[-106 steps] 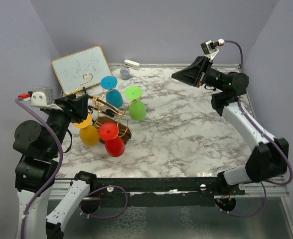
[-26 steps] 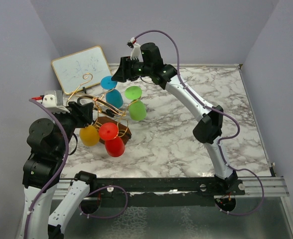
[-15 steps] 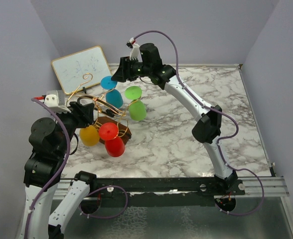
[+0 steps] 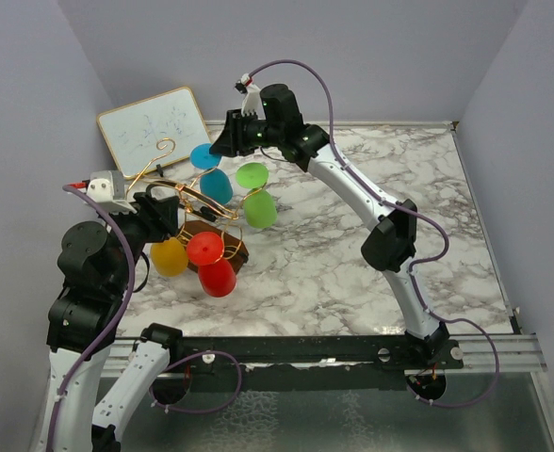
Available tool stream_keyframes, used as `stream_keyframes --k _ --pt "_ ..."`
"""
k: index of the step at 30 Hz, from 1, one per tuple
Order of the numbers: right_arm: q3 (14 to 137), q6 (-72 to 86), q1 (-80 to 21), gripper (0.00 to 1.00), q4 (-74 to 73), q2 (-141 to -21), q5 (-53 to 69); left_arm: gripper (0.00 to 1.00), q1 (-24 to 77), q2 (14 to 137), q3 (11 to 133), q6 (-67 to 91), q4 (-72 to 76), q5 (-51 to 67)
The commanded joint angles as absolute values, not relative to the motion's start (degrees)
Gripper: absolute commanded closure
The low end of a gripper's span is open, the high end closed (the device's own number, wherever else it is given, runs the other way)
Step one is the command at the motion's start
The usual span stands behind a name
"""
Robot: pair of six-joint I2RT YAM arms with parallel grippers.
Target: Take the wine glass off the wine glass rack
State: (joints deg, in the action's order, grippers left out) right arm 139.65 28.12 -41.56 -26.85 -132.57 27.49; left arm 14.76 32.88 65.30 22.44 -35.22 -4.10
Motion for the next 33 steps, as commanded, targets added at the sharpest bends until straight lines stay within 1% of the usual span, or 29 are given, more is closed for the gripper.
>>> stream_keyframes --k 1,4,9,19,28,33 --pt "139.03 27.88 -42.01 0.71 -23.48 -132.31 25.95 0.51 15.13 32.52 65.13 22.39 -34.51 -4.4" --pt "137.9 28.5 -42.01 0.78 -22.5 -131.35 25.16 0.51 15.2 32.41 65.27 22.29 -34.67 -4.62" --pt "136.99 29.79 -42.01 0.87 -21.09 -130.35 25.62 0.51 15.2 32.22 65.4 22.3 -34.87 -4.88" --pt "133.86 32.07 -42.01 0.98 -17.68 -127.06 26.79 0.51 15.2 32.06 66.22 22.33 -35.34 -5.02" --pt "130.63 32.51 -42.01 0.99 -16.24 -123.64 26.21 0.51 15.18 31.97 66.44 22.54 -35.57 -5.11" --pt "128.45 33.49 -41.99 0.98 -15.32 -122.24 28.03 0.51 15.15 32.03 66.45 22.73 -35.54 -4.99"
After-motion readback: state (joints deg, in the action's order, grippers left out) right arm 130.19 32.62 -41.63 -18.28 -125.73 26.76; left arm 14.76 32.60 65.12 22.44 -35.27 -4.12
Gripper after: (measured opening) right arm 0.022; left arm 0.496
